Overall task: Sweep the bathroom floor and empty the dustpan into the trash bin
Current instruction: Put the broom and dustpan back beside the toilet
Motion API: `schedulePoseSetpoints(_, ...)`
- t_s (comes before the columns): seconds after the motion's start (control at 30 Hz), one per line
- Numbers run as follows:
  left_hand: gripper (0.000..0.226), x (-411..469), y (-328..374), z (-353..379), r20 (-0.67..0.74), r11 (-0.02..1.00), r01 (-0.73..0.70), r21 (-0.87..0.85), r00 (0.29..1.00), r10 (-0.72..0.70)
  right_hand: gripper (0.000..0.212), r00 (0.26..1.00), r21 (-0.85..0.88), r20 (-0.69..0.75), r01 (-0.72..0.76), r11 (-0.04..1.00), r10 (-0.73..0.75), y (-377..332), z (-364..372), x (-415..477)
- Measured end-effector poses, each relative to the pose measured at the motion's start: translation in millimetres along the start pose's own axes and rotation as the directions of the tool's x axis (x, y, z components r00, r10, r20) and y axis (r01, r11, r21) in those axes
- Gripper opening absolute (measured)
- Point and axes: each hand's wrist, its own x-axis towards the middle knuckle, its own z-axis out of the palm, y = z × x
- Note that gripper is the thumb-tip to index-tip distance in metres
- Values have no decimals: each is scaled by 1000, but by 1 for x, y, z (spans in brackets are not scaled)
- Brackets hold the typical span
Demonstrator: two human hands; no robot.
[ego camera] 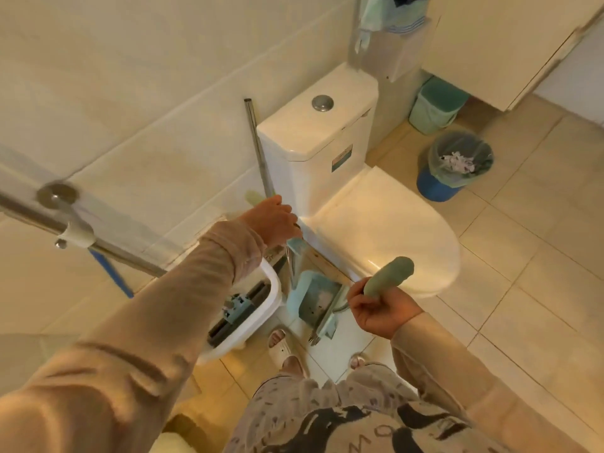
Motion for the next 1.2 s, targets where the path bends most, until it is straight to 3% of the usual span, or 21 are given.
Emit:
schedulePoseSetpoints(0.13,31,6,-33,12,-92,999,-46,8,995,46,63,999,56,18,35,998,-36,12,28,25)
schedulePoseSetpoints(0.27,31,5,-65,20,-151,996,-67,51,986,74,35,993,93,78,76,993,-84,22,51,31)
schedulePoseSetpoints(0.4,35,3,-85,32,-69,995,-3,103,998,10,12,993,87,45,102,991,-106,28,61,46)
schedulePoseSetpoints(0.5,28,8,-93,36,9,989,140,44,990,-140,35,987,-81,163,8,997,5,34,70,53)
schedulePoseSetpoints(0.57,26,9,-98,33,54,976,217,20,974,-218,25,994,-142,104,-11,990,26,34,78,63)
schedulePoseSetpoints(0.63,26,10,-102,30,34,977,206,53,978,-208,11,999,-169,28,-28,985,33,30,91,69)
schedulePoseSetpoints(0.67,26,10,-105,28,20,979,190,73,981,-192,6,999,-171,12,-44,984,46,27,97,72)
schedulePoseSetpoints(0.87,25,2,-127,31,-71,965,239,105,970,-232,30,999,-80,16,-50,996,52,14,140,78)
schedulePoseSetpoints(1.2,27,8,-129,59,-10,933,358,-47,933,-359,40,1000,-124,-7,-12,992,11,-2,206,130)
